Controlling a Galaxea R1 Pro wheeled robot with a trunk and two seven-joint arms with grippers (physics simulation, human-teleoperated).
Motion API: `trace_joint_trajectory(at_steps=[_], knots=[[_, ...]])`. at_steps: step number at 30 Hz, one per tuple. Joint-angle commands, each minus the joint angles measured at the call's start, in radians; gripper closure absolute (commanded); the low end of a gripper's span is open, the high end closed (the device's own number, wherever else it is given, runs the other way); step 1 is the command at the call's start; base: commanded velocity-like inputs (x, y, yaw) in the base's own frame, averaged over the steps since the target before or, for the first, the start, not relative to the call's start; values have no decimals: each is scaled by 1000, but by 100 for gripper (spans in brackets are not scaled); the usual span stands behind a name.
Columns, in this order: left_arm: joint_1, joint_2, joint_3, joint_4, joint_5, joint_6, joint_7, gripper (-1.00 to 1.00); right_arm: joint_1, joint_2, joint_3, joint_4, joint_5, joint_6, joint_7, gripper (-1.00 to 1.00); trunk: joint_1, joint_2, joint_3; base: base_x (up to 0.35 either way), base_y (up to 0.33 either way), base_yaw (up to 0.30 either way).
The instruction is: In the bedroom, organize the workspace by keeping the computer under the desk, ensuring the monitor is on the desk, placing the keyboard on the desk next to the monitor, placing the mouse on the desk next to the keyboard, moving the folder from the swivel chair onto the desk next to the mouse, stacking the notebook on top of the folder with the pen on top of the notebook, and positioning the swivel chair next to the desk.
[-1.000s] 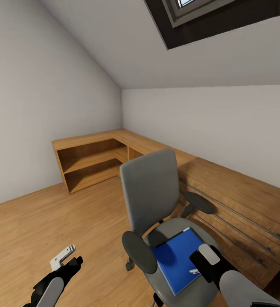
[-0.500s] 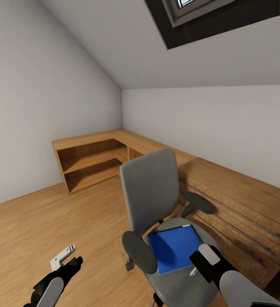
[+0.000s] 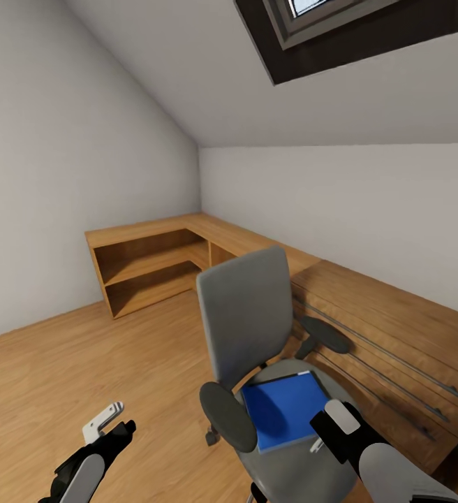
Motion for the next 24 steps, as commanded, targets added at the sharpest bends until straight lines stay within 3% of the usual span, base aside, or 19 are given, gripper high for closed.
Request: trace_joint_trajectory(at_steps=[1, 11, 16, 19, 22, 24], knots=[[0, 1, -2, -1, 6, 2, 8, -100, 0, 0, -5, -2, -1, 5, -5, 100, -4, 7, 2, 0, 0, 0], [-1, -1, -6, 5, 2, 2, 8, -100, 0, -1, -6, -9, 1, 2, -6, 100, -42, 77, 33, 0, 0, 0], [0, 1, -74, 6, -31, 0, 13, -100, 4, -1, -5, -81, 4, -7, -11, 100, -62, 112, 49, 0, 0, 0], [0, 1, -93, 7, -40, 0, 13, -100, 54, 0, -4, -256, 6, -7, -51, 100, -73, 133, 59, 0, 0, 0], [0, 1, -97, 6, -44, 0, 14, -100, 171, 3, 2, -504, 5, -8, -164, 100, -85, 154, 68, 0, 0, 0], [0, 1, -98, 6, -44, 0, 15, -100, 271, 5, 21, -725, 5, -9, -251, 100, -92, 168, 74, 0, 0, 0]])
